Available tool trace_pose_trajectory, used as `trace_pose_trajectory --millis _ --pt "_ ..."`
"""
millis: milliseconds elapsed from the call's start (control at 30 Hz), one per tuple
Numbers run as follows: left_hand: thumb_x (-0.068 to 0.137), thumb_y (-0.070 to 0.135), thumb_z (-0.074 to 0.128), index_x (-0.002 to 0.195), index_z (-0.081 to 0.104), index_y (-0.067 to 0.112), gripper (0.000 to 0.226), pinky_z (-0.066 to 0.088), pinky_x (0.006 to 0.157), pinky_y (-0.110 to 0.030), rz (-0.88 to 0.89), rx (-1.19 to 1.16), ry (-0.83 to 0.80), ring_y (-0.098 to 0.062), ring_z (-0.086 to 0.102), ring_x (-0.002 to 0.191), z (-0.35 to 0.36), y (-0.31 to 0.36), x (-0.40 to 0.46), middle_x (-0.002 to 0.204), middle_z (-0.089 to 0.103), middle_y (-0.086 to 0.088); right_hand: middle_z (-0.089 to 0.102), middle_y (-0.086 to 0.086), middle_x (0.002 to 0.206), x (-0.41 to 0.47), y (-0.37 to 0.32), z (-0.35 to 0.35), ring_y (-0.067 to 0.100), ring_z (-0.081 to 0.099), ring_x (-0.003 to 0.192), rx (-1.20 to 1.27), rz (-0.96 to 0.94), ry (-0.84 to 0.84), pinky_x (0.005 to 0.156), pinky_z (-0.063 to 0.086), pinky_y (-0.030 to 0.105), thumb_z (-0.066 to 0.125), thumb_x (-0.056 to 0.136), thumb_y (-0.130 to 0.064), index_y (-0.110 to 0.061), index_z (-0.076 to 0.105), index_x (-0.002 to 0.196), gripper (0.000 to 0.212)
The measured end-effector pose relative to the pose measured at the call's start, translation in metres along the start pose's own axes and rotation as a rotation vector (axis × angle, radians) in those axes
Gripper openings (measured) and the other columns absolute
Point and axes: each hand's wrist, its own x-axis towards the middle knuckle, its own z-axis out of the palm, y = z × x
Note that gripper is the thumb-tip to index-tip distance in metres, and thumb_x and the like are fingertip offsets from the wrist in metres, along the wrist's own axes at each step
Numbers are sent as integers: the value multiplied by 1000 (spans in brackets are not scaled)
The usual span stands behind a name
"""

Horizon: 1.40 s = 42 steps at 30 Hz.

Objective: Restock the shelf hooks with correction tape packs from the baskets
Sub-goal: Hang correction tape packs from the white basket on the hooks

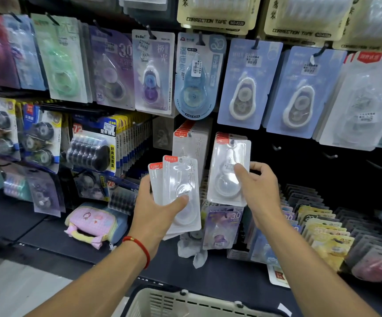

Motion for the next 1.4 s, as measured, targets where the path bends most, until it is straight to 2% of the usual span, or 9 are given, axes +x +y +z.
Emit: trace_pose_trajectory --millis 100,167,333,433,633,767,1033,1300,1400 --pt "77 10 92 116 57 49 66 62 90 -42 19 4 -32 -10 74 102 0 4 -2 112 75 14 61 -6 113 -3 6 -2 12 61 100 -339 -115 92 80 46 29 71 95 -46 -19 52 128 47" --pt "77 13 92 117 56 50 66 62 91 -44 17 -3 -58 -12 75 105 0 6 -4 115 75 12 56 -5 115 -5 6 -3 15 54 105 -481 -255 116 85 42 30 69 96 -44 -20 54 122 38" --pt "68 25 98 123 55 39 72 62 91 -44 8 -20 -109 -16 74 110 4 10 -7 119 74 9 77 -11 104 -13 -2 0 4 73 95 -267 -77 -603 85 62 35 68 90 -59 -37 72 105 27" --pt "64 27 98 123 57 31 72 63 85 -36 -12 -58 -145 -18 75 109 6 11 -9 117 76 4 79 -2 112 -24 3 5 16 76 104 -154 -45 -779 84 62 34 73 93 -51 -35 73 117 29" --pt "76 3 78 130 64 17 57 63 88 -40 -97 -176 -273 -28 75 111 6 13 -7 120 77 -9 80 -4 109 -20 4 -7 14 77 101 -55 -86 -622 82 60 28 78 87 -43 -22 74 115 35" --pt "84 -17 71 123 68 15 51 62 89 -43 -124 -111 -181 -30 75 107 1 7 -3 112 79 -9 77 -10 101 -14 7 -12 14 75 91 -13 -110 -363 73 60 32 69 80 -39 -26 67 106 29" --pt "84 -11 76 116 72 19 44 60 90 -44 -125 -118 -109 -24 77 105 2 4 -1 109 80 -4 77 -16 101 -4 12 -15 7 75 91 14 -118 -167 75 56 30 67 100 -32 -33 65 109 9" --pt "90 -7 72 122 67 21 43 59 94 -44 -96 -134 -103 -20 75 108 3 9 -3 114 79 -1 80 -9 94 -13 5 -12 8 76 82 23 -137 -191 62 56 18 70 99 -38 -27 67 113 18" --pt "92 -5 72 125 66 20 42 59 94 -38 -80 -121 -113 -16 74 109 5 12 -5 115 78 3 75 -9 93 -13 8 -11 12 72 87 -221 -89 -76 63 53 20 69 95 -53 -23 62 114 36"
